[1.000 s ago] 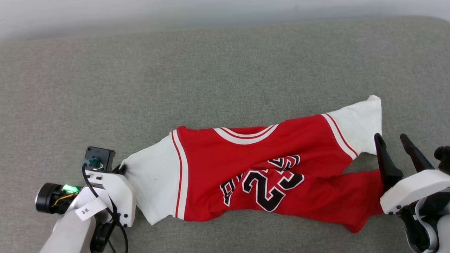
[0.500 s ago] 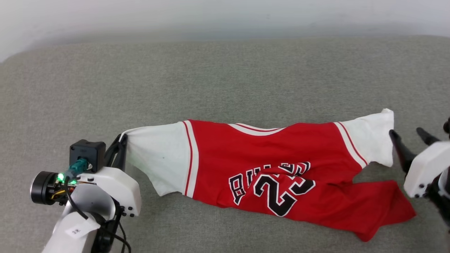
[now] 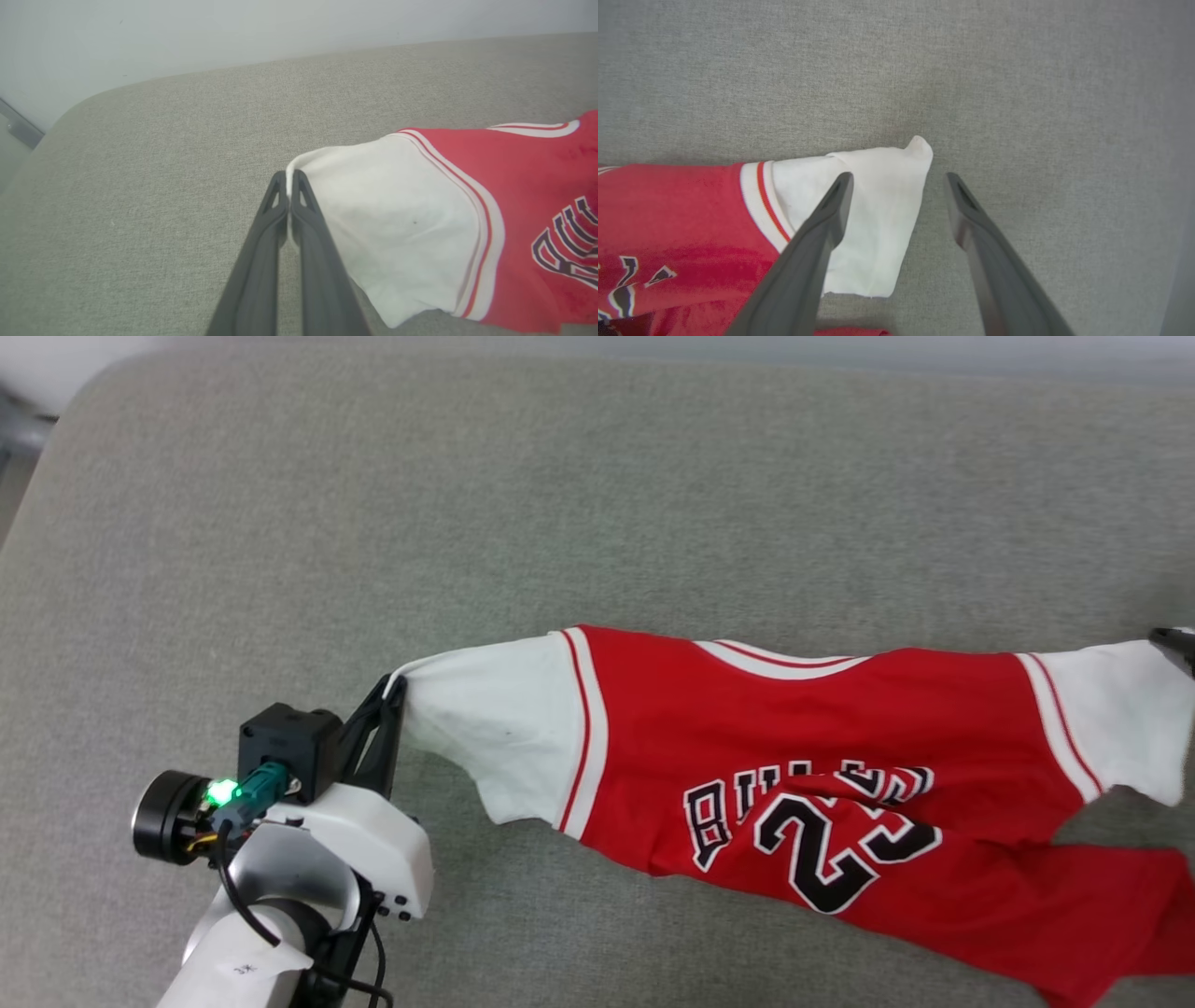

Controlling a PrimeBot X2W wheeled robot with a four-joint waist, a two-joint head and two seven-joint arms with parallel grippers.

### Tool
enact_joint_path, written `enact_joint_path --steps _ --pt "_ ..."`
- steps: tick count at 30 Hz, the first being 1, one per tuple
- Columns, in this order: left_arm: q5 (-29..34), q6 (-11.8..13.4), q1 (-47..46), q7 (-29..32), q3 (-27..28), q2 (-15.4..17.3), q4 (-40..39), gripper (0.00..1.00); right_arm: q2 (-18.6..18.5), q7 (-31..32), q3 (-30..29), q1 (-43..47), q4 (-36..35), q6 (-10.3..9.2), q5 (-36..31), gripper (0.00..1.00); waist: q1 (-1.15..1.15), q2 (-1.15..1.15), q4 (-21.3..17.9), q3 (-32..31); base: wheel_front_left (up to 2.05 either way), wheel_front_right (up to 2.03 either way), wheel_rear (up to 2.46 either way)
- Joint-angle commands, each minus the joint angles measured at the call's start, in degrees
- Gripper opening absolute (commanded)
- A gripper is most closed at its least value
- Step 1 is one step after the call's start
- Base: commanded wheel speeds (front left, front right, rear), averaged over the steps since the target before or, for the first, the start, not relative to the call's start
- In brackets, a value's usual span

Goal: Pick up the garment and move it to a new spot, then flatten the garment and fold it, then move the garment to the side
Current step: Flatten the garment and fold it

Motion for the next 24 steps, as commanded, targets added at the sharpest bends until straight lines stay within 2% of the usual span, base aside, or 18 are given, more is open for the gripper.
enact_joint_path --steps 1,8,13,17,18,24 --pt "0.4 -0.3 -1.2 -0.1 -0.5 -0.5 -0.2 0.00 0.0 0.9 -0.5 -1.4 1.5 -0.06 -1.6 1.00 -0.01 0.00 1.8 1.9 0.00 0.00 0.00" --pt "0.6 -0.8 -3.3 -0.5 -1.9 -1.2 0.6 0.00 0.9 1.0 -2.7 -2.2 7.4 -0.06 -6.0 1.00 -0.01 0.00 3.6 3.9 0.00 0.00 0.00" --pt "0.7 -0.8 -3.7 -0.4 -2.2 -1.2 1.1 0.00 3.4 0.5 -3.5 -0.9 10.4 -0.05 -5.4 1.00 -0.01 0.00 4.0 4.4 0.00 0.00 0.00" --pt "0.6 -0.8 -3.9 -0.5 -2.3 -1.0 1.4 0.00 4.6 -0.3 -2.0 1.3 12.5 -0.03 -5.0 0.98 -0.01 0.00 4.0 4.5 0.00 0.00 0.00" --pt "0.6 -0.7 -3.9 -0.5 -2.3 -1.0 1.5 0.00 4.7 -0.8 -1.5 1.8 12.9 -0.03 -4.7 0.00 -0.01 0.00 3.9 4.5 0.00 0.00 0.00" --pt "0.2 -0.5 -3.6 -0.5 -2.2 -0.7 2.4 0.00 3.1 -6.5 -0.4 1.7 14.1 -0.05 -3.1 0.00 -0.01 0.00 3.0 3.1 0.00 0.00 0.00"
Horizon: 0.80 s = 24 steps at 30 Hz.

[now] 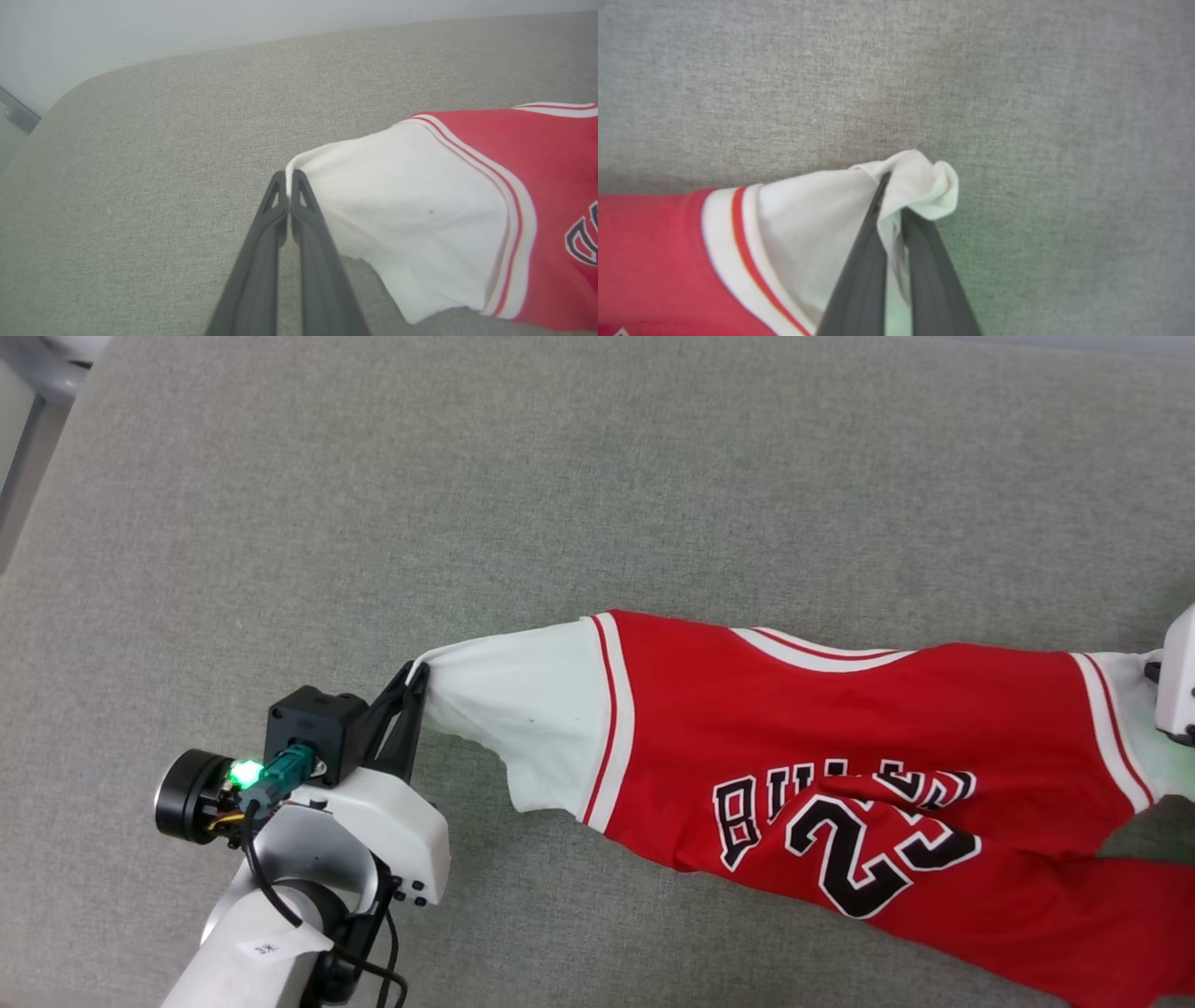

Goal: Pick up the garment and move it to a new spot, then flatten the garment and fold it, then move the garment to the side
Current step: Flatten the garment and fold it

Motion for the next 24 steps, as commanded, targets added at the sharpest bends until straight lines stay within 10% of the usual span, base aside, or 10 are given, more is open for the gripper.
enact_joint_path --steps 1,24 --pt "-0.3 0.3 -0.2 -0.3 0.1 0.3 0.2 0.00 0.3 -0.7 0.4 1.7 1.6 -0.05 0.4 0.00 -0.01 0.00 -0.5 -0.8 0.00 0.00 0.00" --pt "-1.7 1.7 0.4 -0.8 6.9 7.1 -3.5 0.00 -2.1 -15.4 1.9 -2.7 -8.7 -0.06 14.2 0.00 -0.01 0.00 -8.4 -15.7 0.00 0.00 0.00"
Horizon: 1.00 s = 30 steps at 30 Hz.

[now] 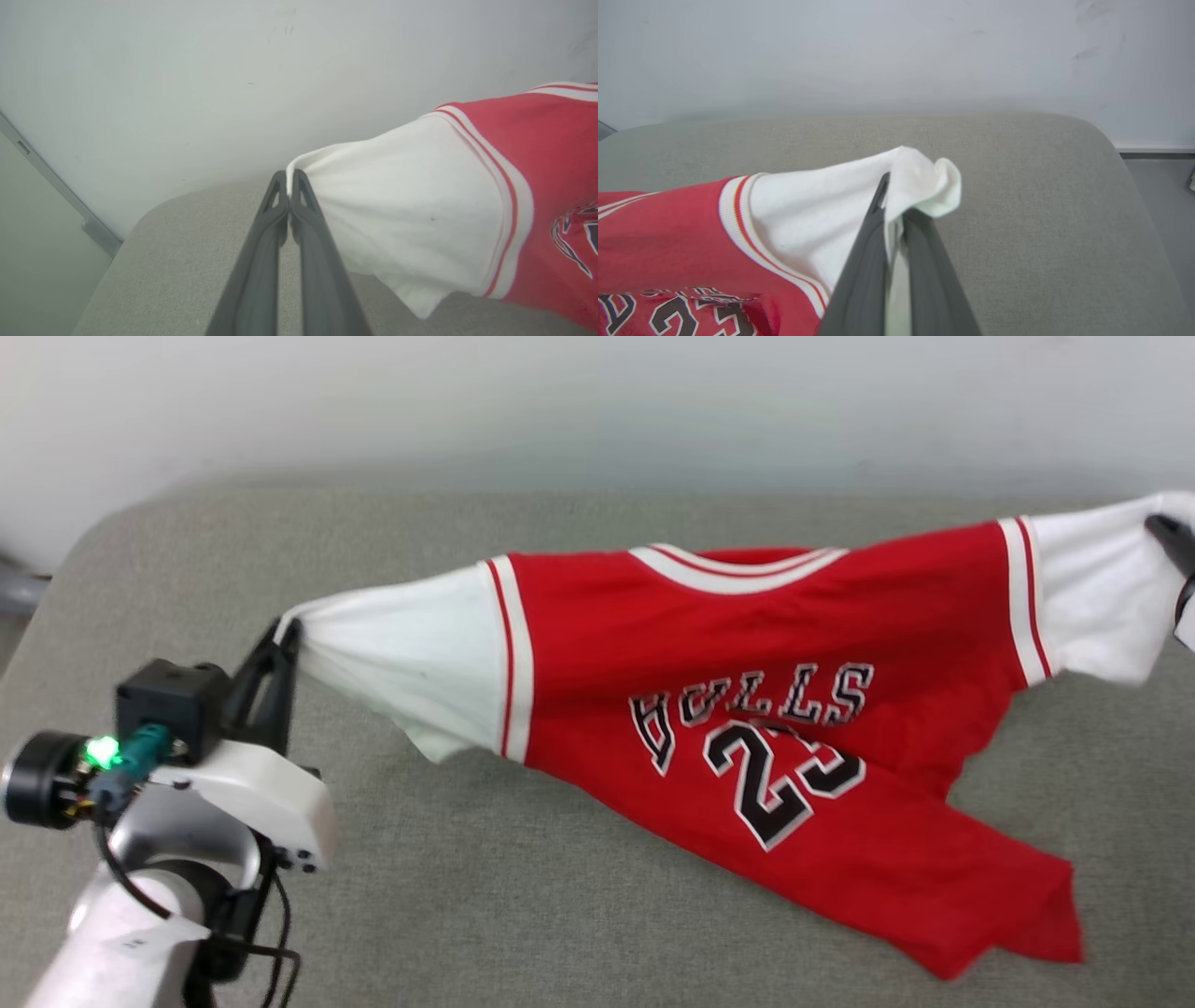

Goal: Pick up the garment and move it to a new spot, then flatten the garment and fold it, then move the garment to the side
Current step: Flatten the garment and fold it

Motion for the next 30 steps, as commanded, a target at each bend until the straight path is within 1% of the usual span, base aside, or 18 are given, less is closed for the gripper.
enact_joint_path --steps 1,5,10,17,23,25,30 --pt "-0.2 0.3 -1.0 -0.5 0.9 0.6 -0.6 0.00 -0.3 -1.1 0.4 -0.8 -1.2 -0.08 0.8 0.00 0.00 0.00 -1.0 -1.7 0.00 0.00 0.00" --pt "-0.6 0.2 -2.4 -1.1 3.2 2.4 -2.1 0.00 0.0 -3.9 0.4 -2.2 -3.8 -0.08 3.2 0.00 0.00 0.00 -2.0 -3.4 0.00 0.00 0.00" --pt "-0.7 -0.5 -5.7 -2.6 6.8 5.6 -3.5 0.00 0.6 -8.1 1.3 -4.1 -8.0 -0.08 5.4 0.00 0.00 0.00 -3.1 -5.3 0.00 0.00 0.00" --pt "-0.3 -1.0 -10.9 -5.3 10.3 8.5 -4.9 0.00 0.3 -12.2 1.7 -6.1 -12.4 -0.08 7.6 0.00 0.00 0.00 -3.9 -5.6 0.00 0.00 0.00" --pt "-0.9 -1.7 -14.8 -6.8 12.4 10.5 -4.8 0.00 0.1 -14.6 2.0 -7.5 -14.9 -0.08 8.9 0.00 0.00 0.00 -4.4 -4.2 0.00 0.00 0.00" --pt "-1.0 -2.2 -15.8 -6.6 12.7 11.2 -4.6 0.00 -0.7 -15.4 2.1 -8.2 -15.5 -0.08 8.5 0.00 0.00 0.00 -4.4 -3.3 0.00 0.00 0.00" --pt "-2.1 -4.6 -19.2 -5.0 12.7 13.7 -2.9 0.00 -1.7 -16.2 1.9 -10.5 -15.5 -0.09 7.8 0.00 0.00 0.00 -4.2 0.9 0.00 0.00 0.00"
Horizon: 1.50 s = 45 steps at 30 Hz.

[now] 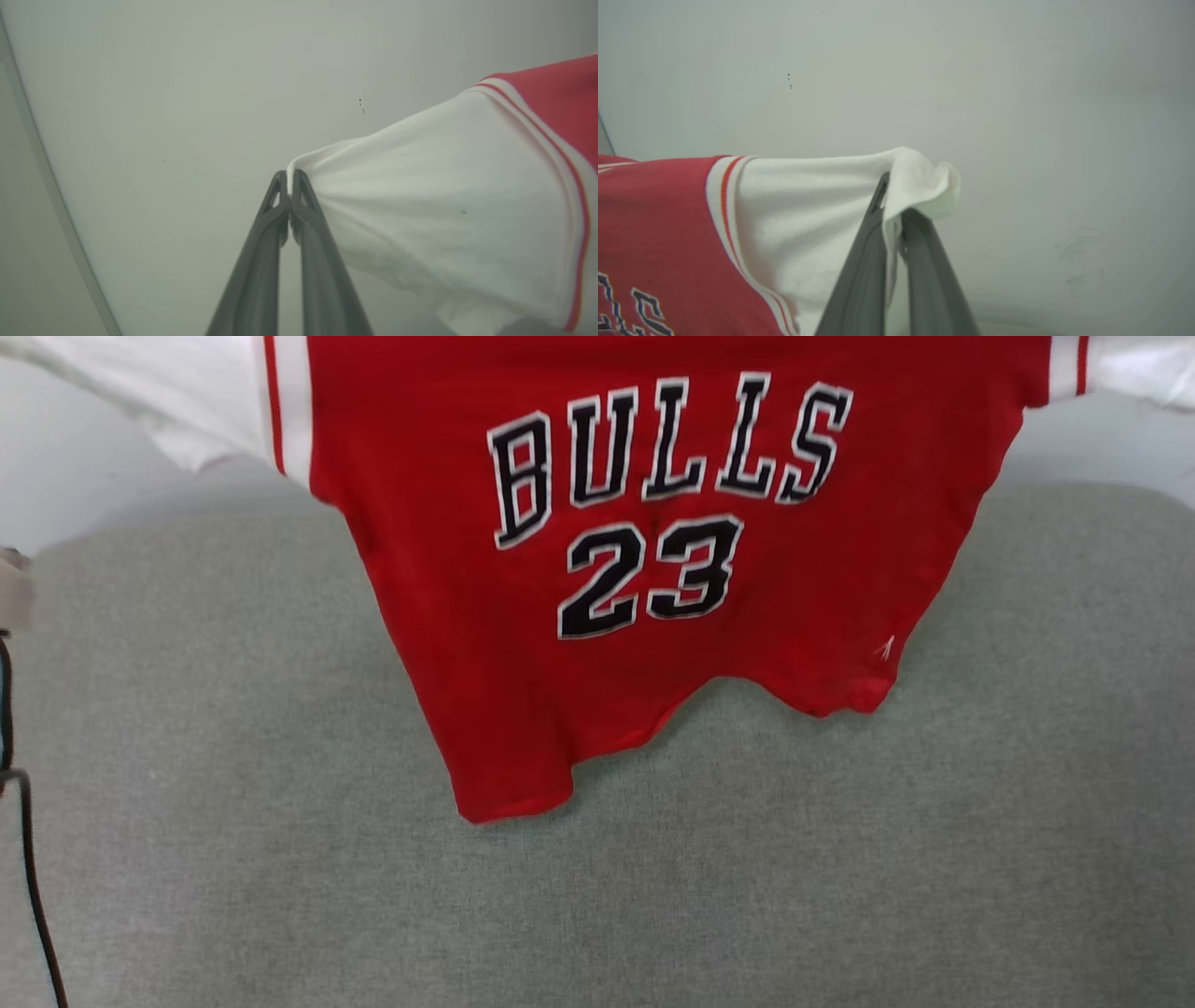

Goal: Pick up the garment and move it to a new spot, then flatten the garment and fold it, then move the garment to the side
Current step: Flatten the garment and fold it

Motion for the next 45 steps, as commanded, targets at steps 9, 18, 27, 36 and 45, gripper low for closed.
enact_joint_path --steps 9,18,27,36,45 --pt "-1.1 -4.2 -15.0 0.1 -1.1 2.6 6.7 0.00 -1.1 -3.9 -2.4 -14.0 6.2 -0.12 -7.2 0.00 0.00 0.00 1.4 13.0 0.00 0.00 0.00" --pt "3.7 -10.0 -46.6 -4.3 -9.2 -0.6 25.1 0.00 -0.7 -11.9 -1.8 -39.9 21.2 -0.12 -16.2 0.00 0.00 0.00 4.1 28.4 0.00 0.00 0.00" --pt "7.2 -11.1 -65.2 -13.8 -13.0 -5.0 43.2 0.00 1.7 -22.7 -4.8 -53.6 35.5 -0.13 -24.3 0.00 0.00 0.00 4.8 34.5 0.00 0.00 0.00" --pt "7.0 -12.1 -62.5 -20.6 -15.9 -9.1 53.2 0.00 2.5 -28.8 -3.1 -49.3 44.2 -0.12 -22.6 0.00 0.00 0.00 5.7 34.6 0.00 0.00 0.00" --pt "5.3 -12.0 -42.7 -21.3 -16.5 -12.6 49.7 0.00 0.9 -29.4 2.2 -32.0 45.8 -0.11 -14.2 0.00 0.00 0.00 6.2 28.4 0.00 0.00 0.00"
